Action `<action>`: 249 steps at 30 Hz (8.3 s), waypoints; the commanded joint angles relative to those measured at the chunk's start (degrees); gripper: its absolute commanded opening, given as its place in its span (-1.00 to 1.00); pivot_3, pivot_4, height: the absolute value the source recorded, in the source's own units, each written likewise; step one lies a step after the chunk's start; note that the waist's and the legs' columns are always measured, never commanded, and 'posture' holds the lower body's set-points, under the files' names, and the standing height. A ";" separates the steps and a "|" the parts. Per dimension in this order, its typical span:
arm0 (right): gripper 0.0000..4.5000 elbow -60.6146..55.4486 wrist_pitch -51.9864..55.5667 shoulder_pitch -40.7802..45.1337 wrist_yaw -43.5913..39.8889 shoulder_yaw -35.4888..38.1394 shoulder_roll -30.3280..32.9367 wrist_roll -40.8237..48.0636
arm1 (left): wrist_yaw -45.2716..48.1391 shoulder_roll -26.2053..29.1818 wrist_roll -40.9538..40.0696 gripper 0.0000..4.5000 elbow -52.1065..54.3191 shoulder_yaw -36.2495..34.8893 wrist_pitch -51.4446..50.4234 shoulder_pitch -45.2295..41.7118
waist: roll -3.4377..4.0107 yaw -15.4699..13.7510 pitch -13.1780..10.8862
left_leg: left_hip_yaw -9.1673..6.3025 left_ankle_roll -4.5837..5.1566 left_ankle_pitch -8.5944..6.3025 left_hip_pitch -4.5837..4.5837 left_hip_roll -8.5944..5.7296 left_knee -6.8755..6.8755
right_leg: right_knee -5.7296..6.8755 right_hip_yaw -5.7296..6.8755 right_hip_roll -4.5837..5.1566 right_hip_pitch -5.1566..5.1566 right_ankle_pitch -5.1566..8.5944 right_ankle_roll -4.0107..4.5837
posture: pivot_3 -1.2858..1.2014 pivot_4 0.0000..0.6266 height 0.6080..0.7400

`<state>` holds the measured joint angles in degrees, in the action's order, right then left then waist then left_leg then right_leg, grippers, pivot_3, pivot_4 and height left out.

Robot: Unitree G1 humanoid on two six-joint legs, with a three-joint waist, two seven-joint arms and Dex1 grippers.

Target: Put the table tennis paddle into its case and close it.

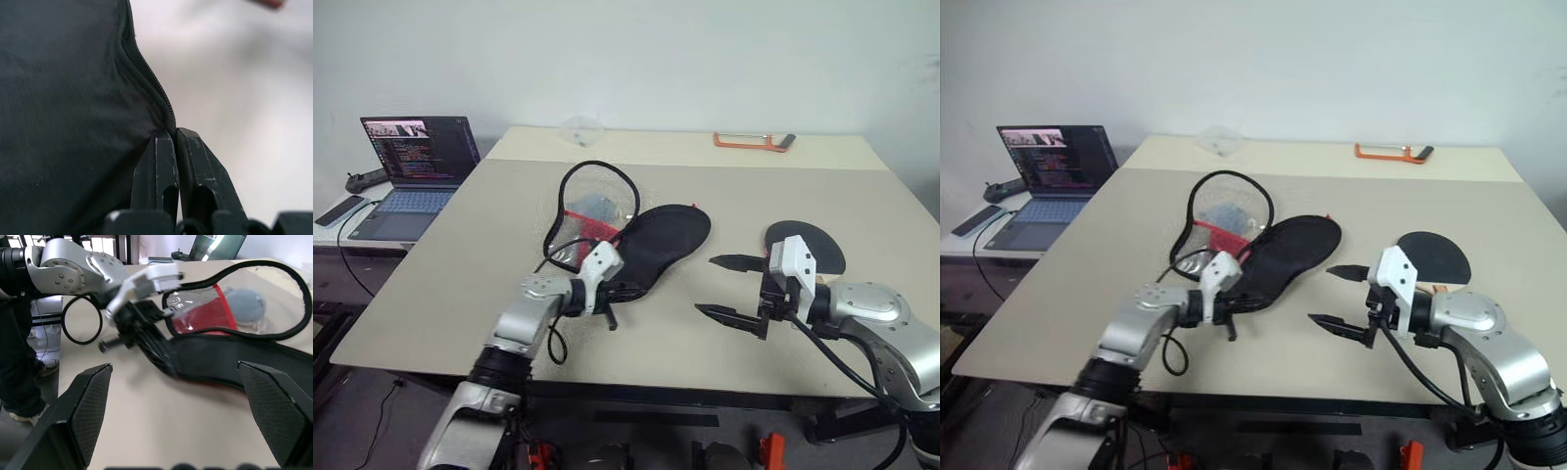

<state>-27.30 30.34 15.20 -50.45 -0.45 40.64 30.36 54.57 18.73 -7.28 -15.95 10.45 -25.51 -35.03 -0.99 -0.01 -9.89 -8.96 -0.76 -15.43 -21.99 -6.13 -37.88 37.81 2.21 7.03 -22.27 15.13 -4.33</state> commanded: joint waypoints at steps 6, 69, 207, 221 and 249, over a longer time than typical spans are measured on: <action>1.00 -2.38 -0.71 -1.22 -0.15 2.57 1.42 0.67 | -7.55 -8.52 2.15 -0.98 -10.03 1.36 2.35 -6.55 | -0.05 -0.02 -0.03 | 0.07 -0.03 0.02 -0.01 0.00 0.00 | -0.05 -0.02 0.00 0.00 0.01 -0.03 | 0.03 -0.52 1.00; 0.27 42.42 9.95 24.29 37.32 -6.36 -35.22 -20.68 | 17.76 26.69 -18.68 0.89 9.53 -16.73 -0.75 9.36 | -0.10 2.38 -0.13 | 0.66 -0.22 0.12 -0.06 0.08 0.19 | 0.34 -0.94 -0.07 -0.88 0.02 0.01 | 0.03 -0.52 1.00; -0.52 26.03 24.04 26.60 50.81 5.68 -38.69 -17.92 | 20.19 24.57 -16.41 0.89 4.49 -13.00 11.15 1.91 | -0.03 1.82 -0.19 | 1.81 -0.17 0.06 -0.47 0.80 0.06 | 0.30 -1.71 -0.79 -1.55 -0.44 0.16 | 0.03 -0.52 1.00; -0.52 34.33 17.65 26.40 54.75 7.41 -41.03 -20.14 | 20.60 24.13 -15.60 0.89 2.72 -12.93 14.66 3.57 | -0.02 3.44 -0.18 | 1.83 -0.20 0.08 -0.79 0.83 0.03 | 0.42 -1.74 -0.81 -1.90 -0.46 0.20 | 0.03 -0.52 1.00; 0.99 27.65 20.47 23.81 53.84 3.85 -44.06 -20.22 | 17.45 23.59 -15.01 0.89 7.03 -12.41 10.05 3.15 | -0.02 3.41 -0.17 | 1.86 -0.26 0.13 -0.68 0.82 -0.07 | 1.00 -1.84 -0.82 -2.01 -0.45 0.22 | 0.03 -0.52 1.00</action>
<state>4.44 50.71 39.02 4.09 4.76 -3.85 10.24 72.76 41.72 -22.37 -11.02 -1.41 -15.02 -31.39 -1.01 3.40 -10.06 -7.11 -1.02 -15.31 -22.66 -5.31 -37.96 38.82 0.37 6.21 -24.29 14.68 -4.11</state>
